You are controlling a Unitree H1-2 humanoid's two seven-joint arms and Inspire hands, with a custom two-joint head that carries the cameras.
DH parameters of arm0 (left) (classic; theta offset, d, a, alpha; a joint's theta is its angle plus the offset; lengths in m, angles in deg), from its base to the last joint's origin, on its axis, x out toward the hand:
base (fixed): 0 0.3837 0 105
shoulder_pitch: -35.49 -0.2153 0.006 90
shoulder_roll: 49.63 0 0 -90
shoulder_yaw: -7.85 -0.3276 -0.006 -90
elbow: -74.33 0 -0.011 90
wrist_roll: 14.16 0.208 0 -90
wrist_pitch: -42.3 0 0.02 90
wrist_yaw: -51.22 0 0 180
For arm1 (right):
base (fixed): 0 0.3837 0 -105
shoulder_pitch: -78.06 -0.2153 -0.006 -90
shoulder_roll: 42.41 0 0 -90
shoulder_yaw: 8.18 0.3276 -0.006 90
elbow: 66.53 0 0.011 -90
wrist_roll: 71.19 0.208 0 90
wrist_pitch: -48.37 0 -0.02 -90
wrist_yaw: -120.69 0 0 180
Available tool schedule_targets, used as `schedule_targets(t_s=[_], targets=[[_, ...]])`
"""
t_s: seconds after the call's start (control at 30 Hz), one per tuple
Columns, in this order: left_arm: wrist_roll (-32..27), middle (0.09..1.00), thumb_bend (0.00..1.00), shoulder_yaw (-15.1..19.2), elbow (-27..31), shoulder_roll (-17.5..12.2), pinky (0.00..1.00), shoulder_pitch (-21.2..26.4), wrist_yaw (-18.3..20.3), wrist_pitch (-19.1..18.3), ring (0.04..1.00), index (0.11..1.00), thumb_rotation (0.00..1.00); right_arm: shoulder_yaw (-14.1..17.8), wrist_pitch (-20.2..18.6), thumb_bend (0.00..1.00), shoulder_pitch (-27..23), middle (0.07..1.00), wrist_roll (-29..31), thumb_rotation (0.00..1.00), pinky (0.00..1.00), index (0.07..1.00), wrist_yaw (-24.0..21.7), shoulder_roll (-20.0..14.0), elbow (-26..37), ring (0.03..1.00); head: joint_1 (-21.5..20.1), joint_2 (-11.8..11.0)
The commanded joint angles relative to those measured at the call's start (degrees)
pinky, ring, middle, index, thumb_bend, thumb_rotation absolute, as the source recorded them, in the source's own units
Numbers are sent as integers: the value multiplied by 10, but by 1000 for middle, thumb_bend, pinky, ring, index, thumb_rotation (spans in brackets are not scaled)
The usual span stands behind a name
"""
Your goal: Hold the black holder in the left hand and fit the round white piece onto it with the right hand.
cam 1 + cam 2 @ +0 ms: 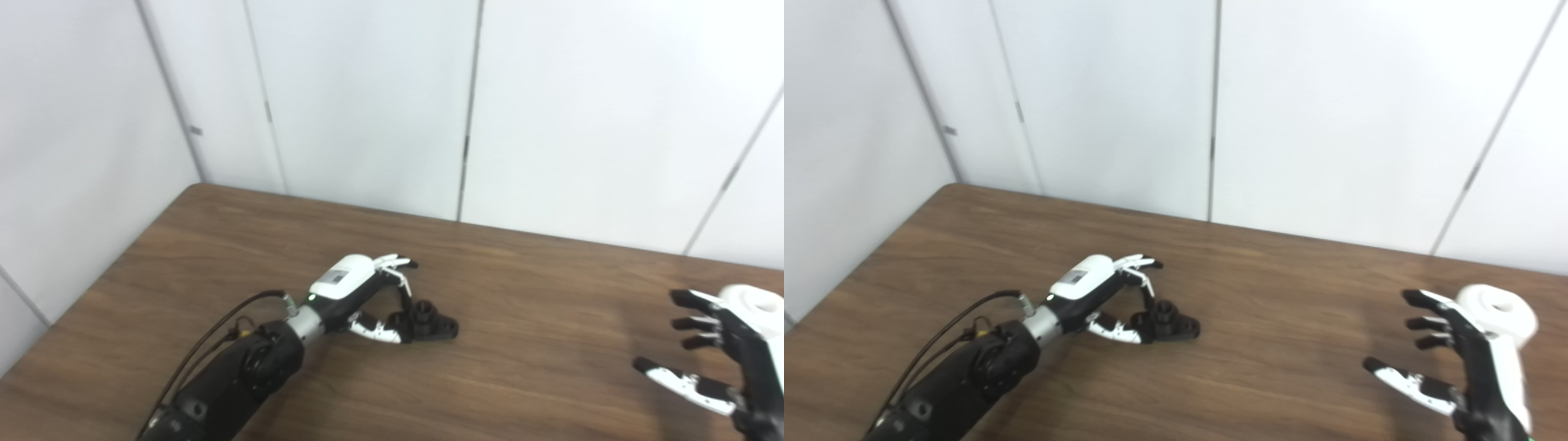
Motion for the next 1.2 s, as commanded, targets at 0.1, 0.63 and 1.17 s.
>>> schedule_targets(t_s=[0.1, 0.63, 1.17], targets=[[-5, 912, 519, -24, 31, 9, 730, -16, 59, 13, 946, 491, 78, -1, 35, 594, -21, 752, -5, 143, 531, 734, 20, 1, 1, 648, -21, 6], [10, 898, 521, -48, 65, 38, 717, -46, 85, 25, 927, 490, 73, -10, 22, 584, -25, 769, -24, 154, 535, 739, 26, 16, 10, 665, -70, 14], [-76, 887, 520, -12, 10, 78, 814, -64, 90, -16, 901, 490, 78, -5, 18, 602, -33, 756, -29, 198, 545, 736, 21, 14, 21, 668, -131, 19]])
